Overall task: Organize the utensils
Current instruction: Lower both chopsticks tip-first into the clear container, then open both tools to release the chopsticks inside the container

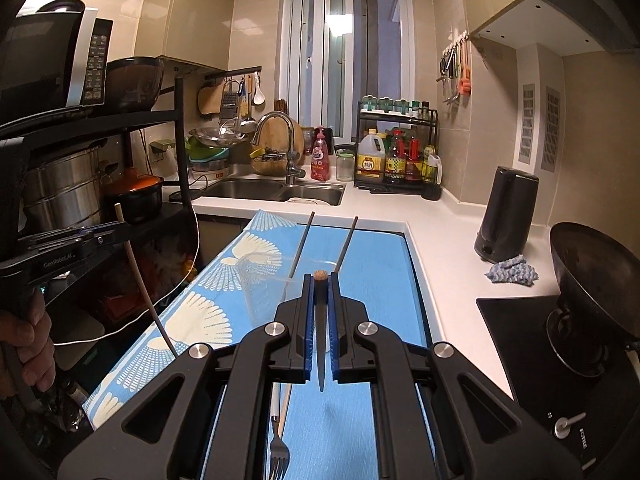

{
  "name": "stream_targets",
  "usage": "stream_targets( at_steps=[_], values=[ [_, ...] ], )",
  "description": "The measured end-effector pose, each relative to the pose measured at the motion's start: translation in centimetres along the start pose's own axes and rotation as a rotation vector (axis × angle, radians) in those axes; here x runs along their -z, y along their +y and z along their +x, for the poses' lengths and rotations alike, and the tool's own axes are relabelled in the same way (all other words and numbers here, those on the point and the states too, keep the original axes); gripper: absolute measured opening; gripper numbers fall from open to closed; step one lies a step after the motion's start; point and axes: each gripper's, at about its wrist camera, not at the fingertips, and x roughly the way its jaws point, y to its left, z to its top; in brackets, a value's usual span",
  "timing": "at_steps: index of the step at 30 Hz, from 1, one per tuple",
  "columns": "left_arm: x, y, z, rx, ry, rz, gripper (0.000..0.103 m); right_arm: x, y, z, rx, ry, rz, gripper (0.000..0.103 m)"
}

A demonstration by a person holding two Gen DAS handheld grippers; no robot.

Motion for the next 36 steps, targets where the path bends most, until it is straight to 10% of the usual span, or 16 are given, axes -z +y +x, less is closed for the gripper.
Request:
stream_targets(
  at_steps=[21, 36],
  values=[
    [-10.9, -0.2, 2.3, 0.087, -0.196, -0.005, 0.007, -10.3, 0.3, 2.2, -0.051, -0.172, 0.006, 0.007],
    [-4.7, -0.7, 13.6, 0.109, -0.108, 0.023, 0.007, -3.7, 0.0, 11.7, -0.041, -0.054, 0.044, 0.007]
  ],
)
